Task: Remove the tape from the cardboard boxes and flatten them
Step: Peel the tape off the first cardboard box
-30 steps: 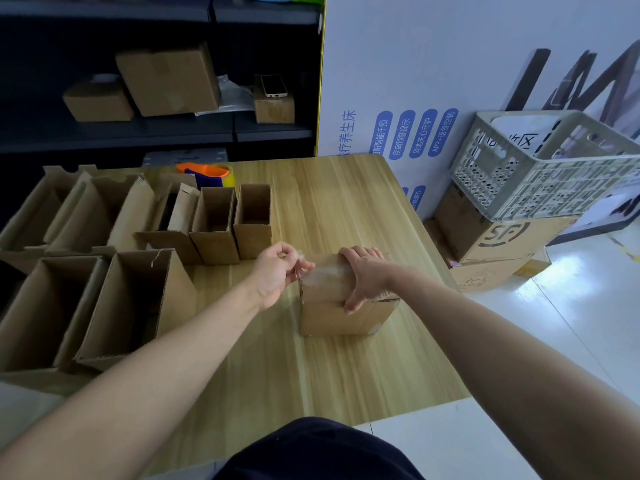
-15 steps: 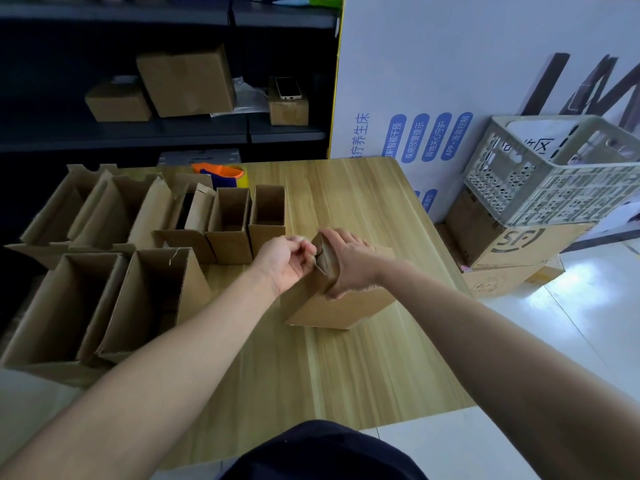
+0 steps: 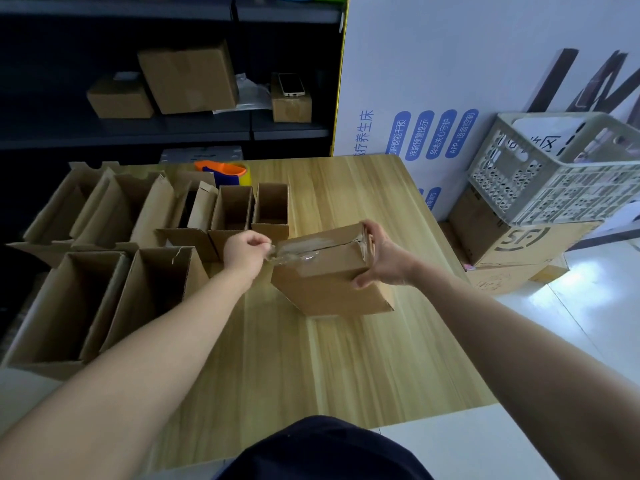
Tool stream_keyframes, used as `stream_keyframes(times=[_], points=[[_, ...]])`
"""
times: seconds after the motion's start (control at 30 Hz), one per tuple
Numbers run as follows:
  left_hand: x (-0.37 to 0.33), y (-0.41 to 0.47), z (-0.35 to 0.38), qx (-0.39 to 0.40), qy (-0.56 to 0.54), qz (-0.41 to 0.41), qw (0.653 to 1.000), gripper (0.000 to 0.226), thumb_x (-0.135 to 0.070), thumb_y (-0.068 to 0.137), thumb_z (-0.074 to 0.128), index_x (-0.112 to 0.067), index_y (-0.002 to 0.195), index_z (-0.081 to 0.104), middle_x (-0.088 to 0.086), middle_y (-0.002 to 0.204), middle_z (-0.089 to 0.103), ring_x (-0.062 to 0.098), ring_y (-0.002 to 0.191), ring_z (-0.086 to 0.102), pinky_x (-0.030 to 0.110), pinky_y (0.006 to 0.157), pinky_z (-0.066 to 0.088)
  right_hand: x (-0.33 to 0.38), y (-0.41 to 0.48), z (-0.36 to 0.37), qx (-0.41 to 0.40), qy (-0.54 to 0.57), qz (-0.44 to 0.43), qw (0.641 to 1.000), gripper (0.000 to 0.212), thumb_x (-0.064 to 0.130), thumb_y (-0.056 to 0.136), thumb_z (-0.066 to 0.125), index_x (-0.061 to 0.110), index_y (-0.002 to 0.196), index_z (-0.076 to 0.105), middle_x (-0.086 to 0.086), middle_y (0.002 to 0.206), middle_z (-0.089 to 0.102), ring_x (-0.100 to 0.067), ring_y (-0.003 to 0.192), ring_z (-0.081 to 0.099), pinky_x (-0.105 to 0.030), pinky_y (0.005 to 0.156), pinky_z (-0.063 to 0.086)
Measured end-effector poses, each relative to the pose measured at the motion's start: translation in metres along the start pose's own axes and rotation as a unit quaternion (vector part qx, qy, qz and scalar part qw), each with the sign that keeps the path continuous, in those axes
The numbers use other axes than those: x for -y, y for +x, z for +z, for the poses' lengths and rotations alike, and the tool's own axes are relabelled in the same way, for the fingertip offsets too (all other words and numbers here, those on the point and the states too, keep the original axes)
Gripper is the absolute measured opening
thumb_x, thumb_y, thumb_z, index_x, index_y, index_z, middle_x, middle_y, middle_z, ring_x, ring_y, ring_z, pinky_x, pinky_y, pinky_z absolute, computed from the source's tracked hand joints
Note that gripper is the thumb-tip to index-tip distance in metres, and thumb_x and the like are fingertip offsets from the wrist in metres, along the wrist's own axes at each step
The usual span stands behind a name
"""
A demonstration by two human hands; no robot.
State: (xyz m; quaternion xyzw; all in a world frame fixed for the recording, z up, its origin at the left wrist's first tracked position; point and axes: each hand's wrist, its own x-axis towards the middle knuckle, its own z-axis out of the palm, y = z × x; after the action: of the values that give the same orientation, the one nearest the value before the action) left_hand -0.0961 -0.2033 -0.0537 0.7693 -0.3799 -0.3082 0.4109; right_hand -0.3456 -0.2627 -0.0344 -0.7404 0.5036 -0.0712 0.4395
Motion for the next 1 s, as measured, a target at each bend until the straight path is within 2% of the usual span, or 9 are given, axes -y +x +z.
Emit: stream_keyframes(times=[0.13, 0.23, 0.33, 0.4, 0.5, 0.63, 0.73, 0.83, 1.0], points=[[-0.016, -0.017, 0.023, 0.082, 0.053, 0.099, 0.99, 0.012, -0.009, 0.089, 0.061, -0.017, 0.089, 0.071, -0.006, 0.079, 0.066, 0.005, 0.072, 0.06, 0.015, 0.062, 0.045, -0.004, 0.005, 0.003, 0.009, -0.015, 0.013, 1.0, 0.128, 0.014, 0.053, 0.089, 0.035, 0.144, 0.001, -0.001, 0.138, 0.029, -0.025, 0.123, 0.039, -0.043, 0.107, 0.038], [-0.027, -0.024, 0.032, 0.103, 0.059, 0.118, 0.986, 0.021, -0.009, 0.096, 0.049, -0.011, 0.103, 0.069, 0.005, 0.094, 0.069, 0.013, 0.08, 0.064, 0.024, 0.074, 0.055, -0.017, 0.001, 0.001, 0.011, -0.019, 0.036, 0.999, 0.13, 0.013, 0.056, 0.088, 0.036, 0.144, -0.005, -0.004, 0.142, 0.028, -0.027, 0.127, 0.036, -0.043, 0.106, 0.038], [-0.035, -0.032, 0.042, 0.159, 0.156, 0.165, 0.961, 0.031, -0.033, 0.091, 0.057, -0.015, 0.116, 0.061, 0.001, 0.107, 0.059, 0.015, 0.094, 0.054, 0.029, 0.083, 0.047, -0.022, 0.0, 0.0, 0.007, -0.035, 0.041, 0.998, 0.134, 0.017, 0.059, 0.087, 0.032, 0.146, -0.013, -0.003, 0.147, 0.021, -0.026, 0.131, 0.034, -0.039, 0.107, 0.036], [-0.034, -0.035, 0.049, 0.17, 0.215, 0.176, 0.945, 0.035, -0.038, 0.084, 0.067, -0.015, 0.109, 0.06, 0.001, 0.106, 0.052, 0.017, 0.098, 0.048, 0.03, 0.085, 0.043, -0.019, 0.0, 0.001, 0.011, -0.066, 0.031, 0.997, 0.137, 0.024, 0.058, 0.088, 0.032, 0.146, -0.017, 0.001, 0.151, 0.011, -0.025, 0.131, 0.032, -0.038, 0.108, 0.034], [-0.033, -0.035, 0.053, 0.143, 0.227, 0.202, 0.942, 0.013, -0.024, 0.085, 0.067, -0.013, 0.091, 0.065, 0.001, 0.098, 0.058, 0.017, 0.091, 0.053, 0.025, 0.076, 0.039, -0.016, -0.003, 0.0, 0.023, -0.13, 0.016, 0.991, 0.135, 0.035, 0.057, 0.087, 0.03, 0.148, -0.013, 0.011, 0.151, -0.002, -0.025, 0.137, 0.021, -0.045, 0.111, 0.031], [-0.037, -0.037, 0.055, 0.155, 0.229, 0.228, 0.934, 0.007, -0.02, 0.086, 0.067, -0.016, 0.081, 0.069, -0.003, 0.083, 0.062, 0.008, 0.073, 0.052, 0.021, 0.068, 0.036, -0.006, -0.004, 0.002, -0.014, -0.339, -0.002, 0.941, 0.127, 0.058, 0.055, 0.08, 0.022, 0.149, 0.003, 0.005, 0.155, -0.002, -0.027, 0.144, -0.009, -0.053, 0.116, 0.004], [-0.039, -0.04, 0.06, 0.182, 0.22, 0.235, 0.929, 0.008, -0.017, 0.085, 0.068, -0.016, 0.077, 0.069, -0.004, 0.078, 0.062, 0.004, 0.065, 0.051, 0.015, 0.058, 0.034, 0.004, 0.001, 0.012, 0.0, -0.393, -0.013, 0.92, 0.122, 0.059, 0.056, 0.079, 0.017, 0.148, 0.011, -0.002, 0.152, 0.017, -0.027, 0.143, 0.006, -0.055, 0.115, 0.002], [-0.033, -0.037, 0.055, 0.175, 0.177, 0.204, 0.947, 0.014, -0.012, 0.086, 0.065, -0.015, 0.072, 0.065, -0.001, 0.075, 0.064, 0.006, 0.059, 0.055, 0.014, 0.053, 0.039, 0.005, 0.001, 0.018, 0.006, -0.383, -0.009, 0.923, 0.114, 0.047, 0.057, 0.083, 0.015, 0.145, 0.019, -0.003, 0.142, 0.031, -0.025, 0.131, 0.031, -0.046, 0.114, 0.019], [-0.012, -0.021, 0.035, 0.079, 0.156, 0.152, 0.973, 0.013, -0.011, 0.087, 0.063, -0.014, 0.074, 0.063, -0.007, 0.075, 0.057, 0.005, 0.071, 0.05, 0.02, 0.07, 0.038, -0.005, -0.004, 0.019, 0.015, -0.327, -0.002, 0.945, 0.113, 0.038, 0.055, 0.086, 0.014, 0.143, 0.02, -0.002, 0.137, 0.029, -0.023, 0.125, 0.033, -0.038, 0.108, 0.028]])
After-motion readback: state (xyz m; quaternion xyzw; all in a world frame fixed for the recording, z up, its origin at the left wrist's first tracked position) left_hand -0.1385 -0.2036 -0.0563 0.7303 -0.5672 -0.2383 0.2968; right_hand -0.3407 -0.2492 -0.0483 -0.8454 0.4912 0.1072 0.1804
